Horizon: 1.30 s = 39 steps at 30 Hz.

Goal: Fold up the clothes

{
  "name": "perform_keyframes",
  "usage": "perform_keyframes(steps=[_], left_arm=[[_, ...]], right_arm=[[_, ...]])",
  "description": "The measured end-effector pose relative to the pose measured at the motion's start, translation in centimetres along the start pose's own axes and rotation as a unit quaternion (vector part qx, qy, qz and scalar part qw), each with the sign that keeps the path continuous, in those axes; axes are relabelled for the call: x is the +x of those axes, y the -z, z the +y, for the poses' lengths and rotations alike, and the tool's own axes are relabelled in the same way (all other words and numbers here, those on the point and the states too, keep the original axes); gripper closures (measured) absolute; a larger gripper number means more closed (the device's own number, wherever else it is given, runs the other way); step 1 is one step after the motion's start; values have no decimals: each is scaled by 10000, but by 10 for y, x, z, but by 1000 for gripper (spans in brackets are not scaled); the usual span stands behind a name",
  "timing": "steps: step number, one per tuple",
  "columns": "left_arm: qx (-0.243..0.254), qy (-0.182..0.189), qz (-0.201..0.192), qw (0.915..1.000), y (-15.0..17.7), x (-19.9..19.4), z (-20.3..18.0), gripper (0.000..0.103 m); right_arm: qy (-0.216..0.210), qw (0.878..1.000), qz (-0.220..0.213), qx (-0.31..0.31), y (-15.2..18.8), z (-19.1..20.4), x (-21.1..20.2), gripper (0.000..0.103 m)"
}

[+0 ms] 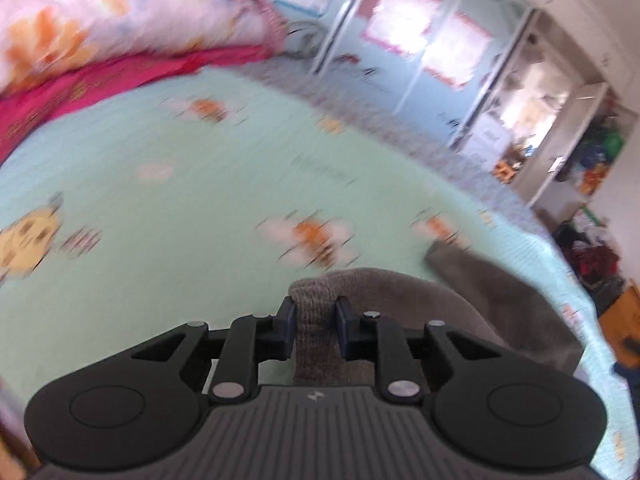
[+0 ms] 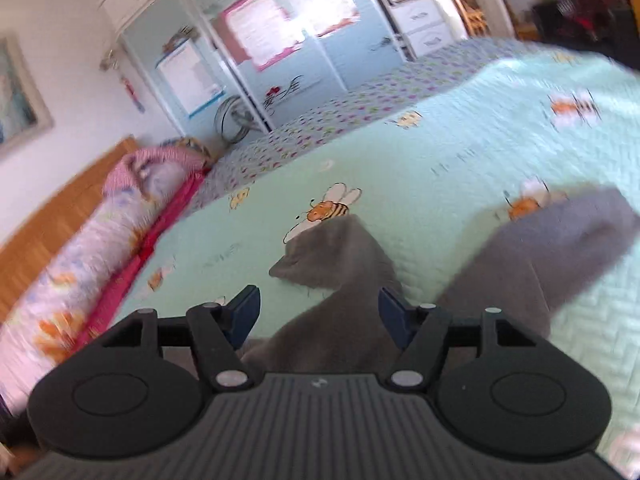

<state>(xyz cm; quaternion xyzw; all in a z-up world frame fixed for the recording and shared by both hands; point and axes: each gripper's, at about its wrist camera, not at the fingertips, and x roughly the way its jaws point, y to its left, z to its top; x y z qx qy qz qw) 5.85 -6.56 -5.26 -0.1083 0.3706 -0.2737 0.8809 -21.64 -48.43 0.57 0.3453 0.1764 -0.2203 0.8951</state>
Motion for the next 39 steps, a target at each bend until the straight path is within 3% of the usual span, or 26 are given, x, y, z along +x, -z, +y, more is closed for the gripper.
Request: perform_keyframes(steps=[4,8,11,14,18,24,27,31,32,33,35,37,39], left_arm=[[-368,-147,-203,9990,8,-21,32,81],[-811,-713,-764,9912,-6,-43,48,81],[-864,-1074,-1266,9823,-20,-66,48,81],[-778,-1323,-1468,9772,-28,-78,50,81],[-636,-1401,-1166,9812,-15,-72,54,81],[-697,-1309,-1069,9832,0,-71,62,81],[-667,-1275,-1023,9843,2,-74,65,81],[-751,-1340,-853,9844,8,-68,71,81],[-778,-1341,-834,9844,8,-67,72,81],[-804,-1338,-821,9843,9,-67,73,81],[-816,-1309,-837,9845,6,-66,73,81],[-801,-1226,-899,9851,3,-67,71,81],[-806,-1090,-975,9860,1,-68,67,81]], right_arm=[[176,9992,7,361,-16,-25,20,36],[381,9969,307,608,-33,-42,72,36],[445,9940,665,740,-30,-39,127,36],[456,9919,870,809,-25,-32,167,36],[494,9928,935,558,-35,4,208,36],[1186,9821,1446,-228,-72,58,284,36],[1494,9697,1739,-849,-78,79,319,35],[2505,9241,2307,-1733,-58,87,371,36],[2618,9171,2370,-1850,-51,85,379,44],[2608,9160,2412,-1862,-46,80,382,74],[2423,9270,2280,-1730,-50,76,374,93],[2072,9474,1842,-1600,-69,78,348,94],[1514,9752,1011,-1256,-99,79,300,95]])
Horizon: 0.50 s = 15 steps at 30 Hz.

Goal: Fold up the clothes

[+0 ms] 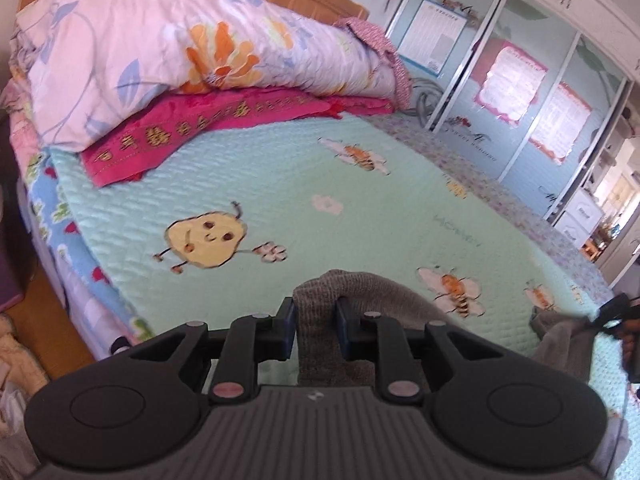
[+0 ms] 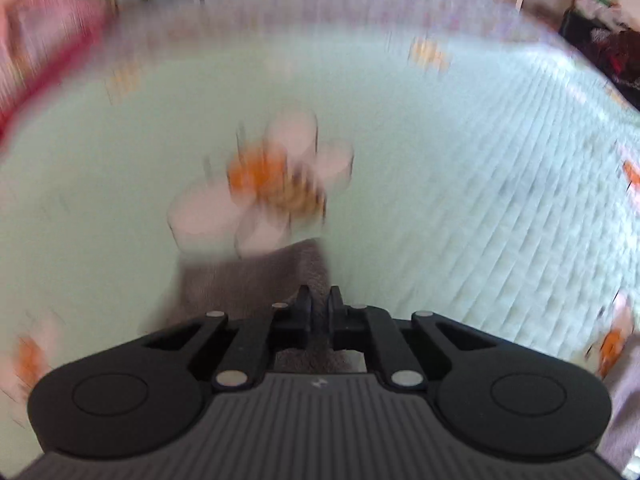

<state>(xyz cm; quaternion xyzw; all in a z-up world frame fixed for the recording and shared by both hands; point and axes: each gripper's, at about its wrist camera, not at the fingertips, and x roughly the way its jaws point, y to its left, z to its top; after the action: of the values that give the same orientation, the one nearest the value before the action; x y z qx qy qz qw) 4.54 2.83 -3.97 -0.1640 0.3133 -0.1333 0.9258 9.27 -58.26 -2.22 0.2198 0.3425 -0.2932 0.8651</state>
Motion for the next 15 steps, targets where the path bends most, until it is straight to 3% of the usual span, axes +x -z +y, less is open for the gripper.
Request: perform_keyframes(steps=[2,4,5,6,7,8,10,15], left_arm=[[10,148,-64,9999,0,-4,-6,81],[15,248,-43,9997,3,-5,-9,81],[1,279,-5,9996,5,-4,-10,81],[-13,310,32,9995,7,-4,-11,81],[-44,332,100,9994,9,-3,-11,81],[-82,351,177,9992,10,-1,-11,81],[-82,390,261,9989,13,-2,-13,81],[40,410,294,9987,13,-5,-18,81]], right_arm=[[-577,9932,-876,506,-7,-34,-59,94],[-807,9823,-1373,986,10,-73,-103,90],[-846,9769,-1543,1215,22,-93,-122,78],[-821,9759,-1500,1359,37,-112,-132,53],[-706,9809,-1164,1388,56,-129,-132,39],[-551,9840,-871,1451,77,-146,-131,33],[-224,9838,-502,1707,122,-177,-135,36],[-235,9667,-525,2492,203,-223,-168,36]])
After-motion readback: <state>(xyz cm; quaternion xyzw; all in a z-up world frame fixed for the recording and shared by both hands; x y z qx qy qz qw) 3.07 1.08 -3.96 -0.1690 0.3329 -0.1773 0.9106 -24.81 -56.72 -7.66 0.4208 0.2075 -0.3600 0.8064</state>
